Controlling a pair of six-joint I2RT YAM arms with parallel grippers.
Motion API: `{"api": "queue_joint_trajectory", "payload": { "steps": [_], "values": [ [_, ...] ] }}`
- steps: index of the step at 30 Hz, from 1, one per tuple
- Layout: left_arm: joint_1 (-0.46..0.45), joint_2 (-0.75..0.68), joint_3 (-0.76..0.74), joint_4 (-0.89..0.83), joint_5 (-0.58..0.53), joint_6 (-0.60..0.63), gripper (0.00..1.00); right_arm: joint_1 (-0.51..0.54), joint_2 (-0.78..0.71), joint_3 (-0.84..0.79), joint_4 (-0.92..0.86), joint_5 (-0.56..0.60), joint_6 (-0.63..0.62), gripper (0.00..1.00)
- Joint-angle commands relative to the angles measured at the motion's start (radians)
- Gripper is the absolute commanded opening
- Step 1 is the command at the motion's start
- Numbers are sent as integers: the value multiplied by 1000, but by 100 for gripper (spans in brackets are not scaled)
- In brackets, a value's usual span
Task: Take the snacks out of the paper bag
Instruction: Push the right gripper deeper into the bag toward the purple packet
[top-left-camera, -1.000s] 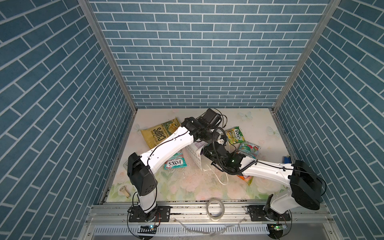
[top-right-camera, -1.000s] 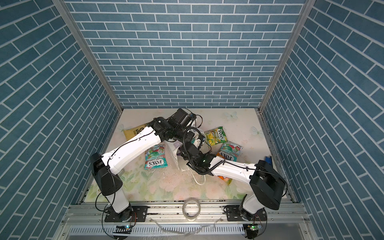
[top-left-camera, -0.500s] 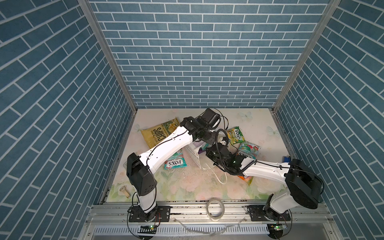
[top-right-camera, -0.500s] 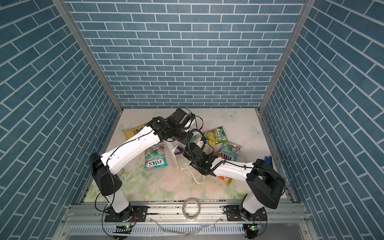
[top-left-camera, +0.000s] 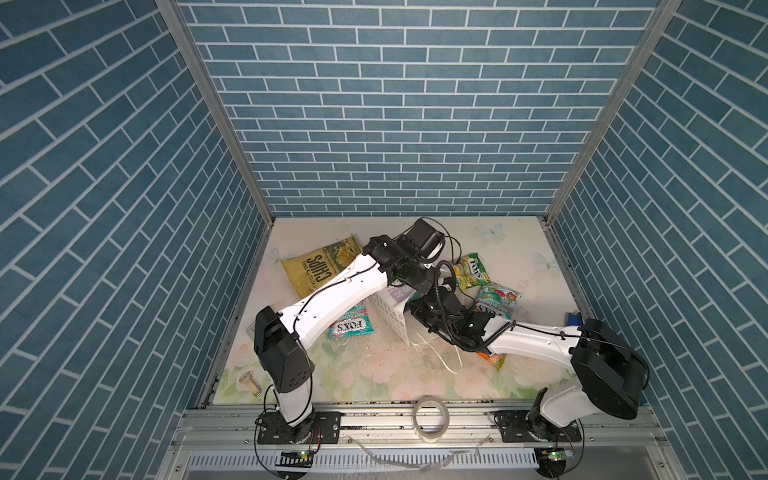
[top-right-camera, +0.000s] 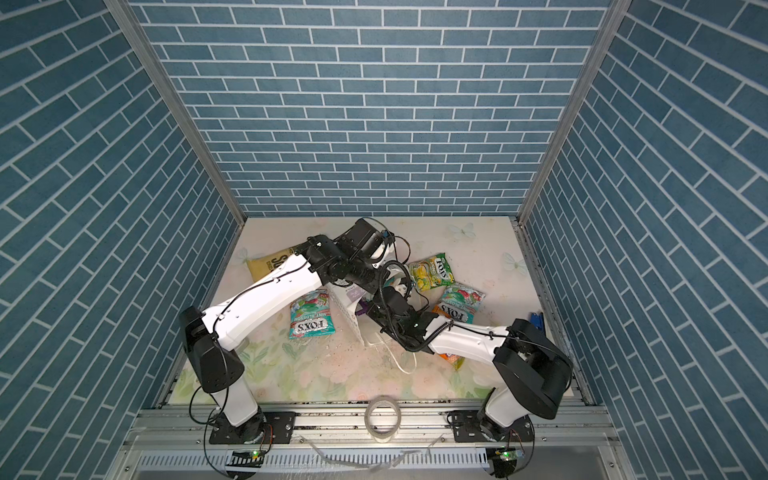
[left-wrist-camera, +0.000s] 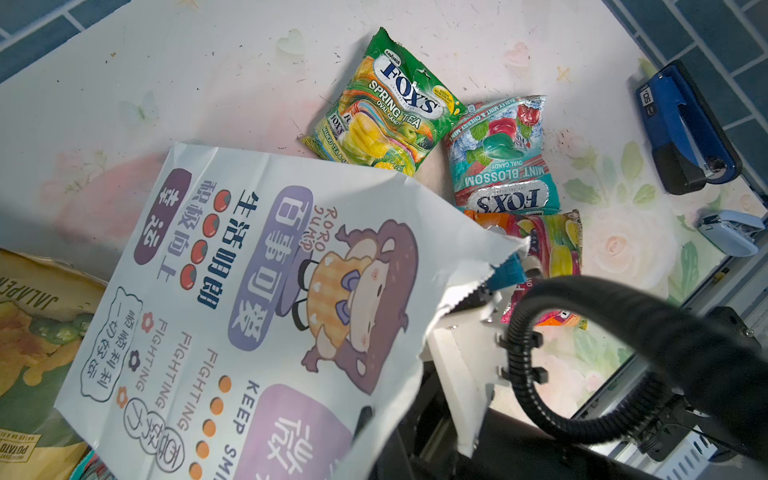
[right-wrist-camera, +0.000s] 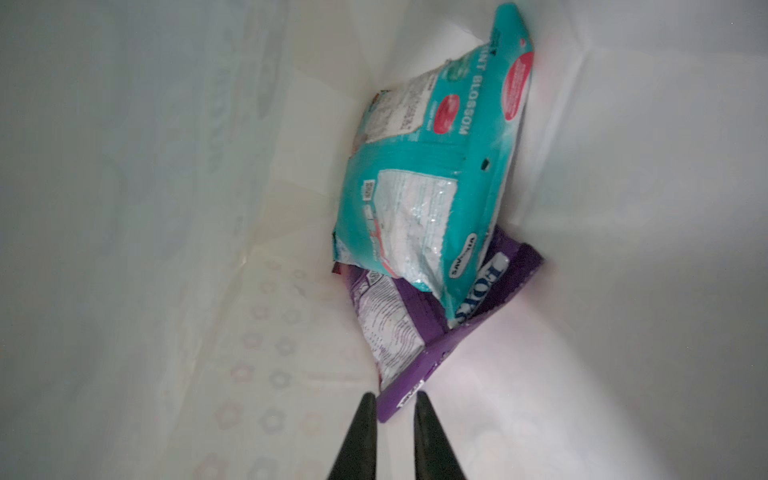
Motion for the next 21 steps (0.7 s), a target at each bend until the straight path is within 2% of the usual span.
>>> {"api": "queue_joint_trajectory", "payload": {
  "steps": [1,9,16,21],
  "values": [
    [5,10,34,-10,7,-1,0,4,-68,-34,-24,-13,9,19],
    [9,28,65,-15,13,-2,0,19,-76,-25,5,-40,54,21],
    [12,30,63,-12,15,-5,0,66,10,-25,47,-35,136,20],
    [12,28,57,-12,22,-5,0,63,94,-63,172,-50,222,22]
  ]
}}
